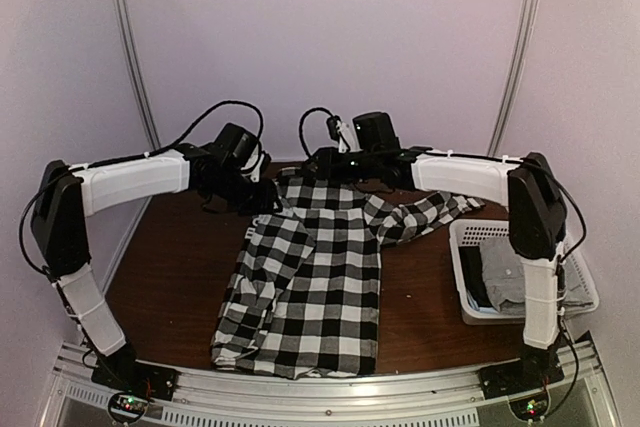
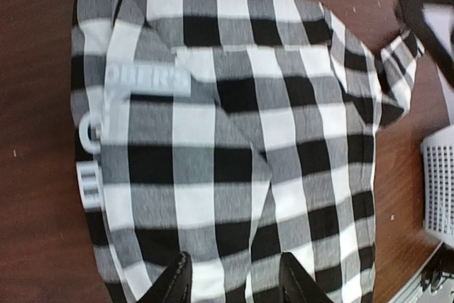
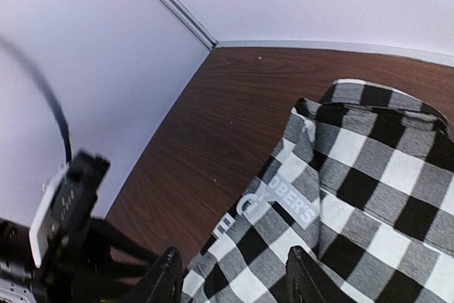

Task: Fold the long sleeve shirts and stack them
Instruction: Adjust the 1/3-folded shirt at the center of the board.

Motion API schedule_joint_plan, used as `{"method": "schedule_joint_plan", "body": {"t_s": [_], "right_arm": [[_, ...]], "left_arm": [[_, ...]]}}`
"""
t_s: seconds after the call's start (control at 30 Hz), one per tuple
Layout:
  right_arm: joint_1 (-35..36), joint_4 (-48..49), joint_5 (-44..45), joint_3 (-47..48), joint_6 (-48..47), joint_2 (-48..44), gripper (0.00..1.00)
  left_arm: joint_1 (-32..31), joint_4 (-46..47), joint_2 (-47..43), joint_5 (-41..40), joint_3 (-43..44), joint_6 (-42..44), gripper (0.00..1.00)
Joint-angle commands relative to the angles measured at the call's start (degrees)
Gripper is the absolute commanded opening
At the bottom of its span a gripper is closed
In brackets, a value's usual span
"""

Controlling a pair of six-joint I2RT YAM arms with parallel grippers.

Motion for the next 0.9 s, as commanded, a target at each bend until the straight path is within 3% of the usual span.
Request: {"method": "schedule_joint_plan", "body": {"t_s": [0.0, 0.33, 0.7, 0.87], "right_arm": [[-1.8, -3.5, 6.4, -10.1, -3.9, -5.2, 0.51], [-3.4, -7.2, 11.4, -22.7, -7.3, -13.4, 0.47], [-3.4, -8.9, 11.3, -26.2, -8.6, -15.2, 0.41], [-3.4, -10.6, 11.8, -26.1, -9.9, -15.5, 0.41]], "left_arm": [[4.5, 8.1, 9.0, -0.1, 9.6, 3.9, 0.42], [8.7, 15.9, 28.2, 0.1, 24.4, 5.6, 0.41], [12.8, 17.8, 40.6, 1.7, 31.4, 1.7, 0.41], [15.2, 14.0, 44.8, 0.5, 35.8, 1.9, 0.41]]}}
